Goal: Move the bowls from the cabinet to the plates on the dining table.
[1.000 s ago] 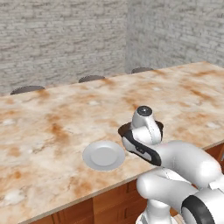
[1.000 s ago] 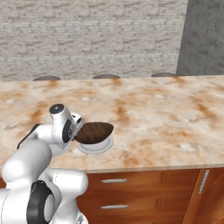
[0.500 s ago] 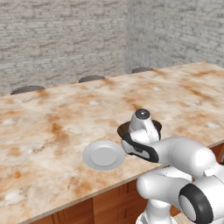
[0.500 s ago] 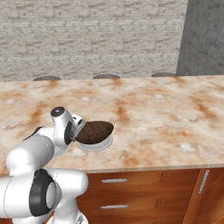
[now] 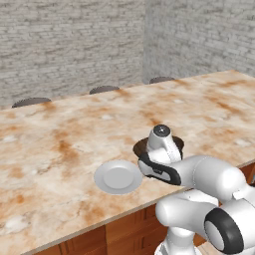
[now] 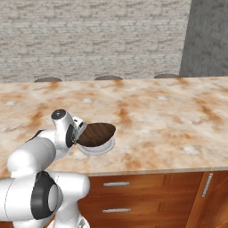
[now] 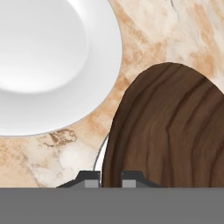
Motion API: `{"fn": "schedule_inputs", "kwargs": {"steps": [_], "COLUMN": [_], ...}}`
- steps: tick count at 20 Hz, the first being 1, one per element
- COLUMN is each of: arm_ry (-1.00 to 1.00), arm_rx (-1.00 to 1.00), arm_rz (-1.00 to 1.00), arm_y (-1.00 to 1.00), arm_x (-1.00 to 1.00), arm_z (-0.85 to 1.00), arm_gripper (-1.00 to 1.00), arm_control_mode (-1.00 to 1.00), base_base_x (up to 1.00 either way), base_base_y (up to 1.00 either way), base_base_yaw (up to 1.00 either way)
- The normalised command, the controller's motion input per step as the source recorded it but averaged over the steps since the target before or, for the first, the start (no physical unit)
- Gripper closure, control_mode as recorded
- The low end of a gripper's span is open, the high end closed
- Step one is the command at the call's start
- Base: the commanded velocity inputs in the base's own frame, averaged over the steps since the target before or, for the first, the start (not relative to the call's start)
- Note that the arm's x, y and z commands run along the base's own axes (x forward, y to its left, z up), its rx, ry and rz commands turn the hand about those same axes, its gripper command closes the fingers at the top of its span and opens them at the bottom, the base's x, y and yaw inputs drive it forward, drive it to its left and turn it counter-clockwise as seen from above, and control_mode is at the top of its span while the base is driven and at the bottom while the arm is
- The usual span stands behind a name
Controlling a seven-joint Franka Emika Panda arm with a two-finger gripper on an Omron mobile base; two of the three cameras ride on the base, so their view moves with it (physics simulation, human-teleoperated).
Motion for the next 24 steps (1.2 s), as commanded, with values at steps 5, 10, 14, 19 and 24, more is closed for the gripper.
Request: {"fn": "schedule_inputs", "kwargs": {"steps": [5, 10, 14, 19, 24], "arm_ry": [0.0, 0.0, 0.0, -0.01, 0.0], "arm_rx": [0.0, 0.01, 0.02, 0.01, 0.0], "arm_rz": [0.0, 0.0, 0.0, 0.0, 0.0], "arm_y": [0.0, -0.01, 0.0, 0.02, 0.14], "arm_x": [0.0, 0.0, 0.0, -0.12, -0.3], "arm_z": [0.0, -0.05, -0.11, 0.03, 0.17], "arm_gripper": [-1.0, -1.0, -1.0, -1.0, -1.0], "arm_control_mode": [-1.0, -1.0, -1.0, -1.0, -1.0], "base_base_x": [0.0, 0.0, 0.0, 0.0, 0.0], "base_base_y": [0.0, 0.0, 0.0, 0.0, 0.0], "base_base_yaw": [0.0, 0.0, 0.0, 0.0, 0.0]}}
